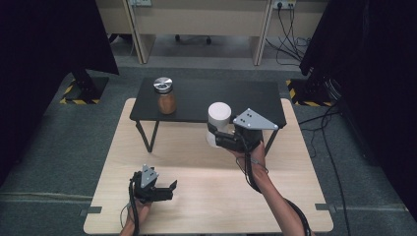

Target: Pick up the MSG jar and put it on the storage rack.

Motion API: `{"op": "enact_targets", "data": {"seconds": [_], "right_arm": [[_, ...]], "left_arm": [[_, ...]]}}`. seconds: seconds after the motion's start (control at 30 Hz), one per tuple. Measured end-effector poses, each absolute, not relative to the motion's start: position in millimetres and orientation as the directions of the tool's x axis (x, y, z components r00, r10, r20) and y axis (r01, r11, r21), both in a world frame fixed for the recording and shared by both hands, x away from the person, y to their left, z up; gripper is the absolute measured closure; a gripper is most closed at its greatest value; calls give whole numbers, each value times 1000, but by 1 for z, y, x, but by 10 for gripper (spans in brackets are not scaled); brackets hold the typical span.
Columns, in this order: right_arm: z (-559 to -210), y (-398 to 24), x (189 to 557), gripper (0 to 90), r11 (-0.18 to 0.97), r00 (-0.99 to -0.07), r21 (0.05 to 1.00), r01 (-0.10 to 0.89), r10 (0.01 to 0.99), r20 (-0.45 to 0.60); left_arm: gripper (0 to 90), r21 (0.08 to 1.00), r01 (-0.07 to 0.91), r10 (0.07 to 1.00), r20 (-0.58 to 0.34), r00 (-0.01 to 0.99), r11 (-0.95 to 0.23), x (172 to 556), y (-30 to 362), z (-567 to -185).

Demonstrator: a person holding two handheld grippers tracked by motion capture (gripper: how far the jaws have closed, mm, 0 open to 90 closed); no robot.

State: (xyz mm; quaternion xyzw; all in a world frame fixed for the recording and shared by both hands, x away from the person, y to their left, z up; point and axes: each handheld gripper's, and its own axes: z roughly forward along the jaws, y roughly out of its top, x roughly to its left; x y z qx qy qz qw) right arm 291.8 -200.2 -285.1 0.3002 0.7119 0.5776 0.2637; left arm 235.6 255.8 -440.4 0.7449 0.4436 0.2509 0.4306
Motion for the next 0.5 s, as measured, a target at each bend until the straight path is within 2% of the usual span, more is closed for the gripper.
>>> {"op": "enact_targets", "data": {"seconds": [0.5], "right_arm": [[-270,-186,318,355,135,-698,979,153,716,10]], "left_arm": [[0,864,445,875,-9,484,-237,235,255,-440]]}}
